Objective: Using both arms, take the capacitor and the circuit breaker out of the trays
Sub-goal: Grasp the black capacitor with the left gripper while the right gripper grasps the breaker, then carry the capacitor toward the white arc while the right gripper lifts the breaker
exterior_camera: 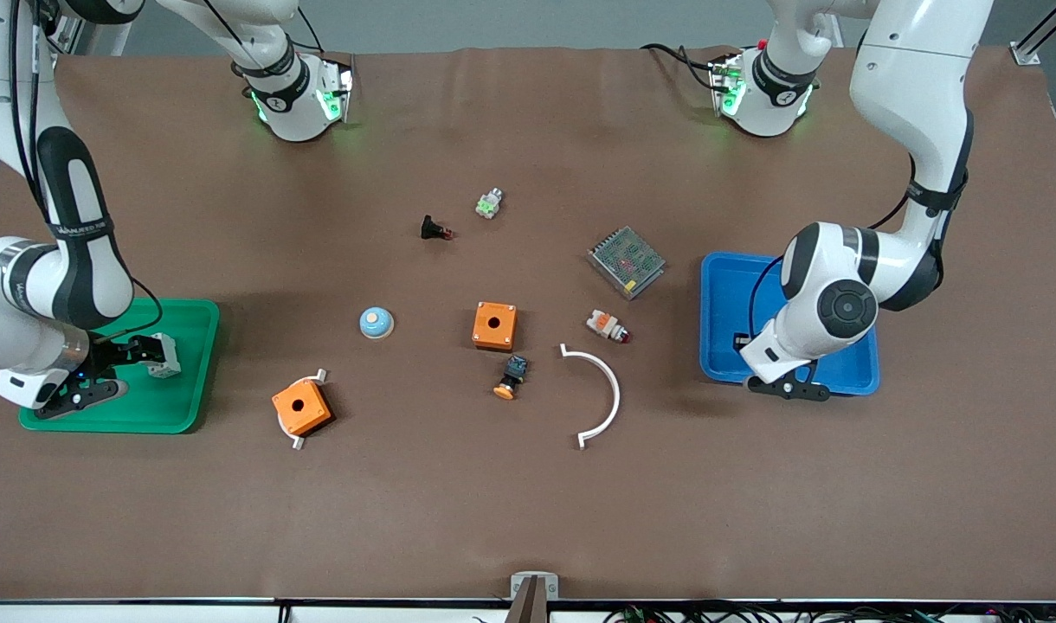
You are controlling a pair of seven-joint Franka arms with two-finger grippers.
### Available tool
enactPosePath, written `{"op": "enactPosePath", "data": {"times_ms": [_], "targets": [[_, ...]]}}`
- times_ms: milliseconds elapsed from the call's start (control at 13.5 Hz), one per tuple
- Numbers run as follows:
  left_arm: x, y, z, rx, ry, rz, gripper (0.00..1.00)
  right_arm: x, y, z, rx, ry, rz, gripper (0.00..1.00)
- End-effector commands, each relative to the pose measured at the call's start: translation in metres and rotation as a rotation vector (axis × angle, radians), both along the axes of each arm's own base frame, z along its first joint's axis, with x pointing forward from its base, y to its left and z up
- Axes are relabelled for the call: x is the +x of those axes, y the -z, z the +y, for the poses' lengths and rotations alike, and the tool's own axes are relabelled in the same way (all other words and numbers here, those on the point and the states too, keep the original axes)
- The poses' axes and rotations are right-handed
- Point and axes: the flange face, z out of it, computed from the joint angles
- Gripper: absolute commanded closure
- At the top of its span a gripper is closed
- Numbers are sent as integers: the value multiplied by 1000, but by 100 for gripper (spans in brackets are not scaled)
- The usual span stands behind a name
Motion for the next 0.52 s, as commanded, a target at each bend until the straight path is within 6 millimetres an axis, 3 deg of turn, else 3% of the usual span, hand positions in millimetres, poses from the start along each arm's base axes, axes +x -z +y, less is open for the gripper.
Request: {"op": "enactPosePath", "data": {"times_ms": [0, 148, 444], "targets": [[19, -45, -41, -58, -73, -53, 100, 0, 18, -6, -2, -20, 28, 8], [28, -65, -74, -107, -128, -84, 100, -3, 31, -6, 3, -18, 49, 13], [30, -84, -145, -199, -181, -106, 100, -12, 43, -15, 16, -41, 74, 67]]}}
